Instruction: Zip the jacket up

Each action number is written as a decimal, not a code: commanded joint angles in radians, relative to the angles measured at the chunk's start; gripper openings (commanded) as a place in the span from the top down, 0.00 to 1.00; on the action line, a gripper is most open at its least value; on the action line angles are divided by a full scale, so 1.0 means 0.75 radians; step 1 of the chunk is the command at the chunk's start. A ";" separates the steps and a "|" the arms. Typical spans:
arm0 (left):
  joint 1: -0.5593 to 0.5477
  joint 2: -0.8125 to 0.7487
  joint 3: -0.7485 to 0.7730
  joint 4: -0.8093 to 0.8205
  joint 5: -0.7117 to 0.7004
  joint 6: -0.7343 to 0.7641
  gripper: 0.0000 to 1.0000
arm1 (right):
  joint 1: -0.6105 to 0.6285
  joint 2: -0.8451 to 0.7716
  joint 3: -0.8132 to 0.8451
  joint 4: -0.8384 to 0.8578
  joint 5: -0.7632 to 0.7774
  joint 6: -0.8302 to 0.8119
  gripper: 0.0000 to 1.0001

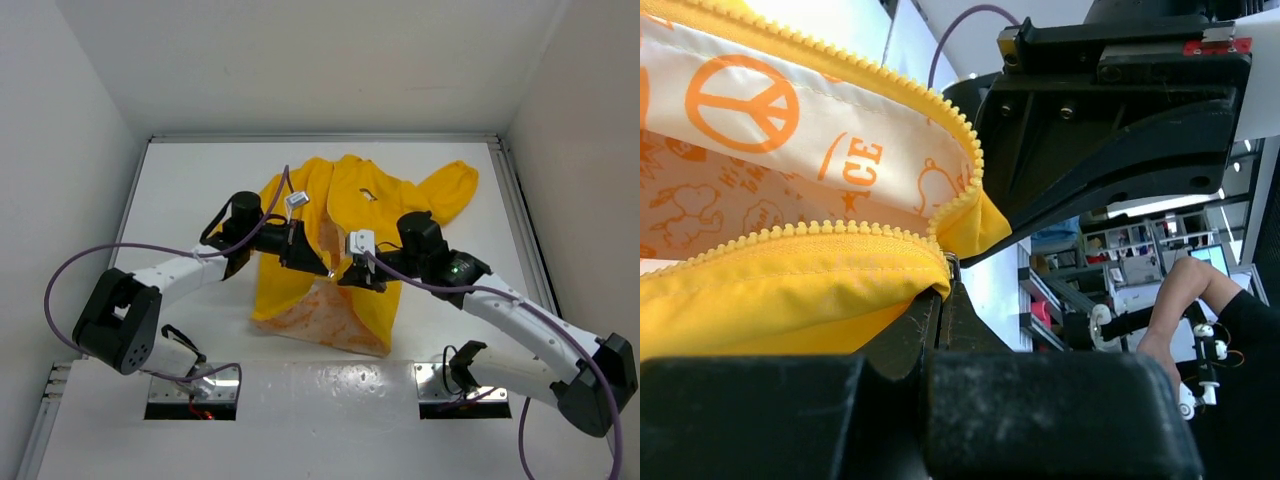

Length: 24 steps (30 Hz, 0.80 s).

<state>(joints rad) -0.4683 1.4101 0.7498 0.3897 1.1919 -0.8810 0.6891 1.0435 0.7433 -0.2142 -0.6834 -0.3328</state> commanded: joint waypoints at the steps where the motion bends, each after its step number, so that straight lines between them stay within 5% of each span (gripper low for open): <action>1: -0.010 -0.007 0.070 0.039 0.014 0.040 1.00 | 0.032 -0.025 0.038 -0.131 -0.154 -0.143 1.00; 8: -0.022 0.008 0.072 0.028 0.016 0.072 1.00 | 0.028 -0.054 0.021 -0.150 -0.159 -0.225 1.00; 12: -0.022 -0.023 0.023 0.147 -0.018 0.011 1.00 | 0.028 -0.078 -0.019 -0.077 -0.058 -0.068 0.84; 18: -0.022 -0.064 -0.006 0.243 -0.047 -0.030 1.00 | 0.022 -0.154 -0.081 0.050 0.164 0.314 0.52; 24: -0.022 -0.076 -0.048 0.325 -0.059 -0.059 1.00 | -0.045 -0.189 -0.093 0.042 0.320 0.833 0.47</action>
<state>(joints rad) -0.4892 1.3930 0.7322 0.5343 1.1450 -0.9119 0.6811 0.9226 0.6765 -0.2268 -0.5240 0.0158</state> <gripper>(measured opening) 0.010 0.533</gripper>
